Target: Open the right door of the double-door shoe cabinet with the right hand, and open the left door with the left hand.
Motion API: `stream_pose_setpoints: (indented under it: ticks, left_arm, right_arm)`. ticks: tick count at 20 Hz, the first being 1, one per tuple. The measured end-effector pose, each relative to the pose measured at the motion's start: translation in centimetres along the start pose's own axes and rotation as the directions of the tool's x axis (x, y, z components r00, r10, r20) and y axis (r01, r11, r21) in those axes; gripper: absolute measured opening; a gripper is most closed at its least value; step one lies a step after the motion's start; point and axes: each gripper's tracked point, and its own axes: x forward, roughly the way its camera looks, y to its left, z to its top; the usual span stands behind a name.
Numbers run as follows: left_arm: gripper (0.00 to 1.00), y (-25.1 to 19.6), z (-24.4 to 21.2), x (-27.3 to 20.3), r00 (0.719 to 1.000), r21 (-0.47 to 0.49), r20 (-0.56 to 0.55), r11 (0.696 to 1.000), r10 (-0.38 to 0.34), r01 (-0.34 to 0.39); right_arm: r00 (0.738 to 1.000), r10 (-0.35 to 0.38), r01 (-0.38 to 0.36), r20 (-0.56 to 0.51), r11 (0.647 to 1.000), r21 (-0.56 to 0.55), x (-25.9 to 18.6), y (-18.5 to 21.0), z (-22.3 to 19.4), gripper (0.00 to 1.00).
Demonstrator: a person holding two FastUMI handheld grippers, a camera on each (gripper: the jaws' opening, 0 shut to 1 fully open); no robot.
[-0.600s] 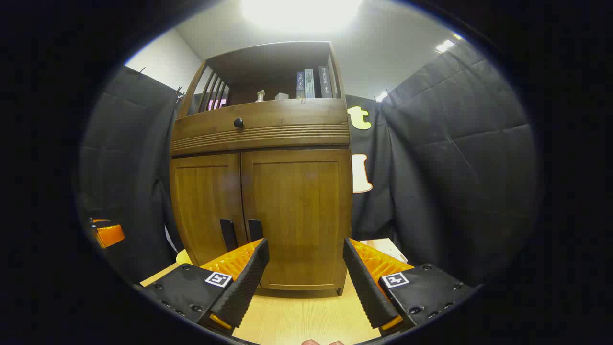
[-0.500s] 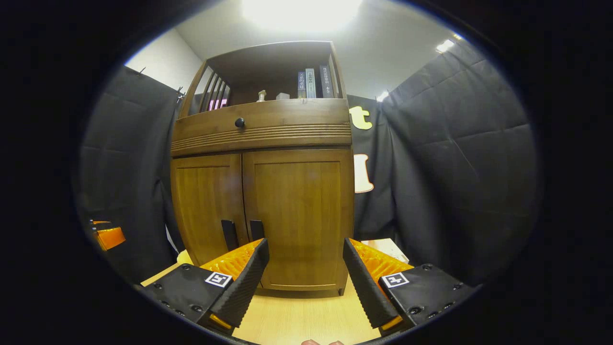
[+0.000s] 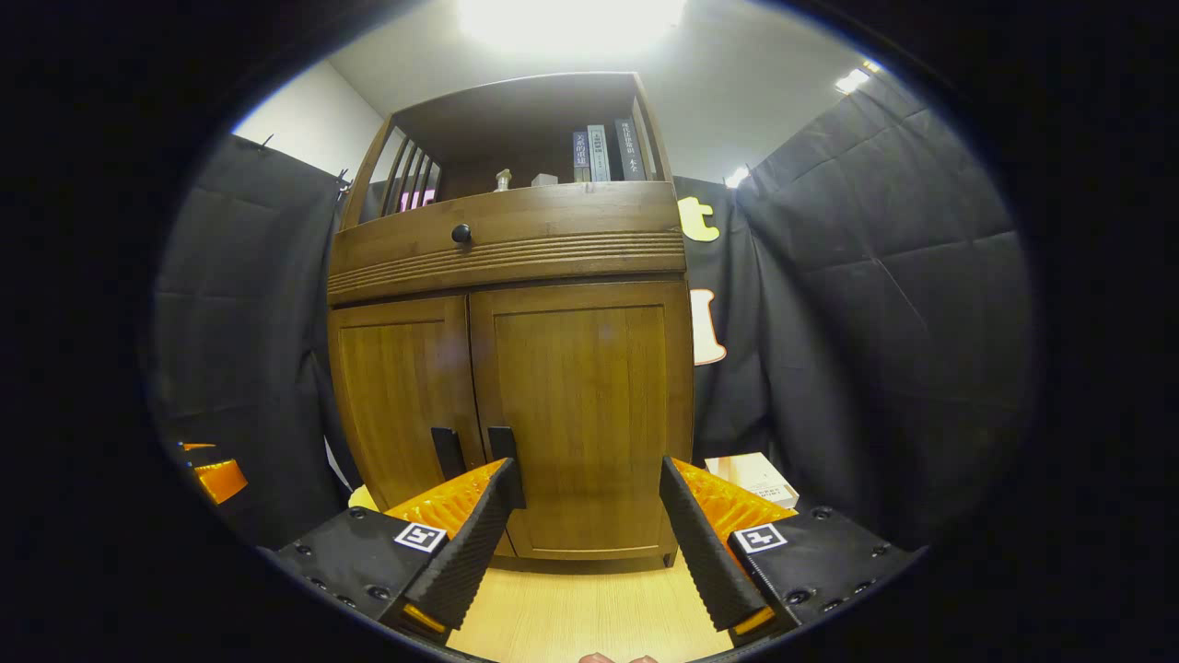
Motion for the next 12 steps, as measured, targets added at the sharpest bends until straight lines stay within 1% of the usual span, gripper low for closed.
stream_pose_setpoints:
  ticks: [7, 12]
  left_arm:
    - [0.96, 0.1, -1.0, 0.1, 1.000, 0.000, -0.020, 1.000, 0.001, -0.001]
    - [0.96, 0.4, -1.7, 0.0, 0.999, -0.036, -0.032, 0.999, 0.012, -0.013]
  right_arm:
    - [1.000, 0.018, -0.018, -0.004, 1.000, 0.003, 1.7, 1.2, 0.2, 0.97]
    - [0.999, 0.035, -0.035, -0.003, 0.999, -0.002, 3.8, 2.5, 0.9, 0.97]
